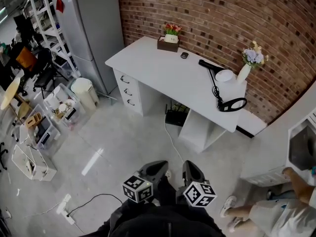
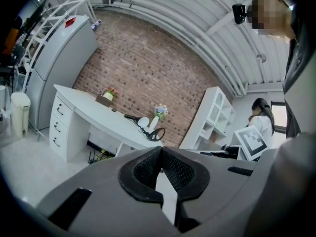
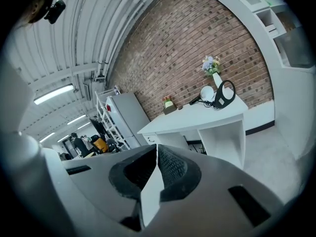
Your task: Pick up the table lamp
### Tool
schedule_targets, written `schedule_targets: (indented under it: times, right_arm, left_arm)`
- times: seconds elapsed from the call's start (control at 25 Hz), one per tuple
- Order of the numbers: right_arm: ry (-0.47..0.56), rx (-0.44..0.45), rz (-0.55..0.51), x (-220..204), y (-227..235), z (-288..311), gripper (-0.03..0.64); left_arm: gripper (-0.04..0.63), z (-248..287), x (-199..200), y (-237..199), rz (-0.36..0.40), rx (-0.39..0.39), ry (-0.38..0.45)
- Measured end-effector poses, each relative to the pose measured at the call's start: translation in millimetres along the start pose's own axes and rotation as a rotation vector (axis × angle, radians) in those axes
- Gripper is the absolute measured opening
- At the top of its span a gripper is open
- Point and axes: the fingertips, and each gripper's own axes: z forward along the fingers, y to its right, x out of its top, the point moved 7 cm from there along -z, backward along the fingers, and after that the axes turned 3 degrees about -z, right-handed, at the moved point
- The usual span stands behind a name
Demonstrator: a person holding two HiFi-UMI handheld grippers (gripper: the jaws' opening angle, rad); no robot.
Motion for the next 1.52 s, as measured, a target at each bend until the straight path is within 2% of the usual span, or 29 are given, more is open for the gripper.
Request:
schedule_targets:
  times: [0.32, 0.52, 0.8, 1.24, 1.52]
  right_arm:
    - [-0.019, 0.035, -0.006, 32, 14, 54, 0.014]
    - [-0.019, 0.026, 0.001, 51, 24, 82, 0.014]
    - [-0.008, 0.02, 0.031, 64, 42, 123, 0.013]
    - [0.005, 0.023, 0.03, 82, 62, 179, 0.014]
    - [0.007, 0.003, 0.05, 85, 69, 186, 0.014]
  left_arm:
    - [0.008, 45, 33, -31, -0.006, 0.032, 0.003]
    - [0.008, 70, 51, -44, 0.016, 0.022, -0.022]
    - [0.008, 99, 72, -80, 0.042, 0.055, -0.033]
    - [0.008, 138, 88, -121, 0.042, 0.062, -0.036]
    - [0.008, 151, 89, -122, 0.022, 0.038, -0.067]
